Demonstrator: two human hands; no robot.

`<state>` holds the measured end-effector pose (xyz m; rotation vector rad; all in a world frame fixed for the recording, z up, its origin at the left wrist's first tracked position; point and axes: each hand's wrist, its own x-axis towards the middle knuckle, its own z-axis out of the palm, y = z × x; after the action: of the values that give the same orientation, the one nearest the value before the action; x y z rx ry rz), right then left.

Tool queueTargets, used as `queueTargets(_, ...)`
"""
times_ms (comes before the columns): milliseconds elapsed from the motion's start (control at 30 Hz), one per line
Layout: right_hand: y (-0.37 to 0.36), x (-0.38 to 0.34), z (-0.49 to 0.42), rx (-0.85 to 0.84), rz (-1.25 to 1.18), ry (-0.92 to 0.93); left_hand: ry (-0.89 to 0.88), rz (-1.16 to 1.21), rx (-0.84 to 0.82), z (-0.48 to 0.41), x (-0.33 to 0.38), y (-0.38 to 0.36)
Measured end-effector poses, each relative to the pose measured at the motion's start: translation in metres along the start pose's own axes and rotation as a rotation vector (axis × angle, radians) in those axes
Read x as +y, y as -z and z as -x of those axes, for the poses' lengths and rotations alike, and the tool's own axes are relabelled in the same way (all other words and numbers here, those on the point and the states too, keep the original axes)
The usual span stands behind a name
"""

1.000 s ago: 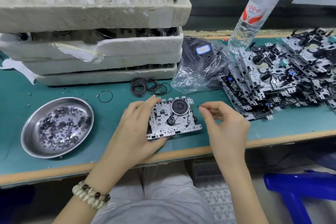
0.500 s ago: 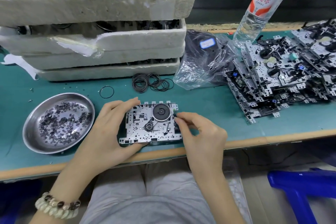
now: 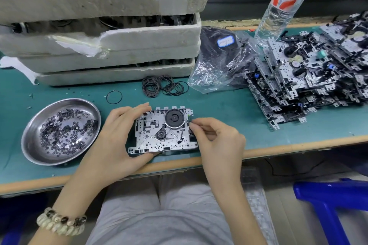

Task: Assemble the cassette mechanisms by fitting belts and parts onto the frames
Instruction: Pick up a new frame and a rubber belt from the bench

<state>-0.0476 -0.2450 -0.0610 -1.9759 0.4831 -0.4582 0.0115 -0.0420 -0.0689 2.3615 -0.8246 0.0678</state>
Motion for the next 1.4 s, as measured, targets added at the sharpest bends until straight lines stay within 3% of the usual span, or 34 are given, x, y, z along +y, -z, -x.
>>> queueTargets(300,0.0,-0.003,-0.003,0.013,0.081,-0.045,0.055,0.001,-0.023,0.0,0.0,0.001)
queueTargets(567,-0.008,-0.007,0.002,0.156,0.41,0.368,0.091,0.02,-0.044,0.0,0.002,0.003)
queueTargets(667,-0.008,-0.006,0.003,0.17,0.449,0.442,0.13,0.048,-0.048,0.0,0.002,0.003)
queueTargets(933,-0.001,-0.004,-0.001,0.113,0.139,0.171,0.186,0.193,-0.005,-0.006,0.002,0.004)
queueTargets(1400,-0.002,0.0,-0.008,0.166,0.15,0.22,0.234,0.194,0.007,-0.017,0.001,0.007)
